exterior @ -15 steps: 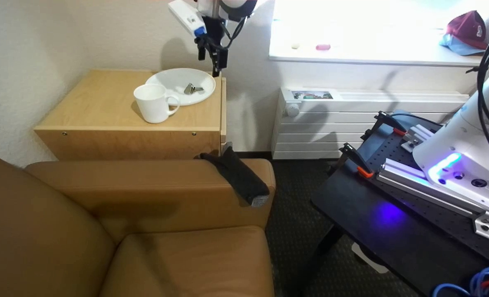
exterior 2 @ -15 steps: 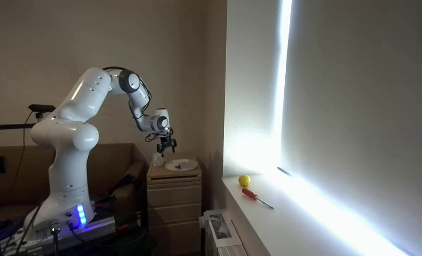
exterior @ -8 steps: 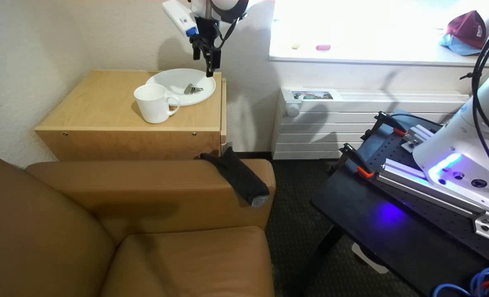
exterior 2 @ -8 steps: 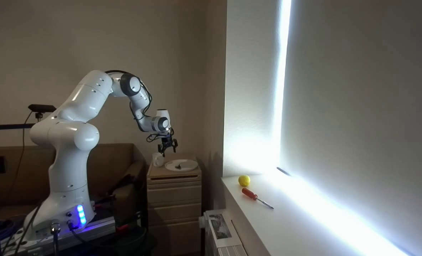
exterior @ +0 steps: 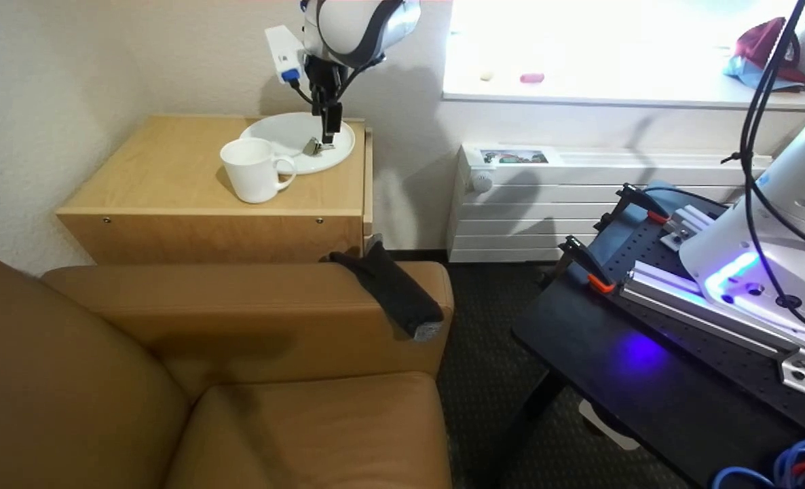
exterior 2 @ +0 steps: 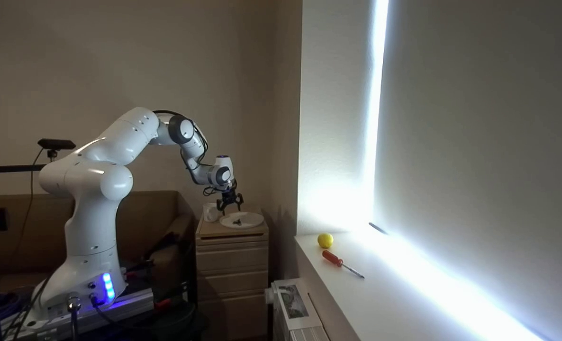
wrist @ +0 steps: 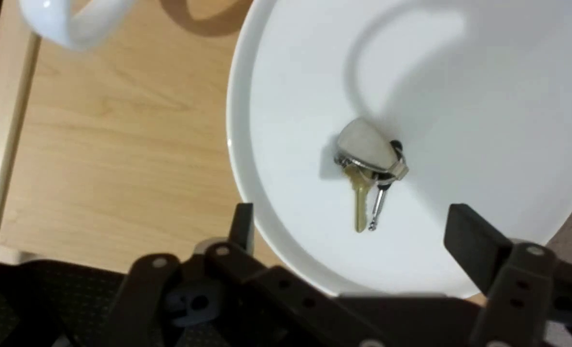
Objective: Pick up the keys from the white plate and put them on the countertop of the cabinet.
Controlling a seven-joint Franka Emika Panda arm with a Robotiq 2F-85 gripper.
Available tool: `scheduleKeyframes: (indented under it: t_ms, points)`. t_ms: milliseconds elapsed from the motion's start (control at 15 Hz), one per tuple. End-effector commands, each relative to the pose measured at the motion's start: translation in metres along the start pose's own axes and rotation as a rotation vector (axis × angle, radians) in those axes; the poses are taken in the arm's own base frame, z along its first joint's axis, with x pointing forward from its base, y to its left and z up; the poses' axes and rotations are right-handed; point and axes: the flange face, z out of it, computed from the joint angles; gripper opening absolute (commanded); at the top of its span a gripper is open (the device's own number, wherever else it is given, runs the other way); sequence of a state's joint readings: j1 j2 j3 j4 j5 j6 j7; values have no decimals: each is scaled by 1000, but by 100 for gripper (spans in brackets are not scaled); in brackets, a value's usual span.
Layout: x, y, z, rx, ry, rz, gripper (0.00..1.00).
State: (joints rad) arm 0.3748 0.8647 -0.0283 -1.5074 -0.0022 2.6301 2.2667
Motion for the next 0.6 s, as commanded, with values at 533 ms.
scheduleKeyframes:
  t_ms: [533]
  points:
    - [-7,-28,38,34,-15,178,100]
